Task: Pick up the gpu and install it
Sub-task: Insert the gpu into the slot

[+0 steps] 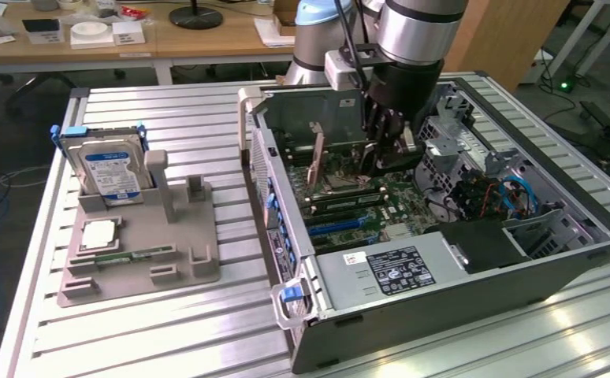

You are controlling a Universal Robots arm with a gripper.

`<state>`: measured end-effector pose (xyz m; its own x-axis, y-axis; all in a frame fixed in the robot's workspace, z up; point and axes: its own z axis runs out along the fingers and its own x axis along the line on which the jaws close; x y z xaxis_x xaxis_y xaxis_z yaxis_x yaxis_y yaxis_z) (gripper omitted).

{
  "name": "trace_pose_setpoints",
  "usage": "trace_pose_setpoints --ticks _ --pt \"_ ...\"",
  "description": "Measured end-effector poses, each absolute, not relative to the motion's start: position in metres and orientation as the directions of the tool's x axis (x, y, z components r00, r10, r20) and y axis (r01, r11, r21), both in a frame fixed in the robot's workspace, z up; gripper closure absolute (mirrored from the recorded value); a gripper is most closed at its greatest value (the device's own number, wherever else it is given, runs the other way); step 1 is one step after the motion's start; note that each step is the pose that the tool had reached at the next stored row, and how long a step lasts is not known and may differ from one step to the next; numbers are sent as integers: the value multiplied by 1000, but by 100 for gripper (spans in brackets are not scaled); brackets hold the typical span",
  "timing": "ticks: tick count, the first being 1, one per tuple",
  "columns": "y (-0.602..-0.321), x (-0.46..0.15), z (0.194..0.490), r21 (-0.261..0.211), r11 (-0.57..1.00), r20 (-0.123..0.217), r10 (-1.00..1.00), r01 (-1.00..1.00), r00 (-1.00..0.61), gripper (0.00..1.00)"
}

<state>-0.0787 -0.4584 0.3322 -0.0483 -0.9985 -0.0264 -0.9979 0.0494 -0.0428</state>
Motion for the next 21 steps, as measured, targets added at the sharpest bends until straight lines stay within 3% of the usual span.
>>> trace_pose_setpoints --ticks 21 --pt "-464 -80 317 -45 50 -28 -998 -998 -49 72"
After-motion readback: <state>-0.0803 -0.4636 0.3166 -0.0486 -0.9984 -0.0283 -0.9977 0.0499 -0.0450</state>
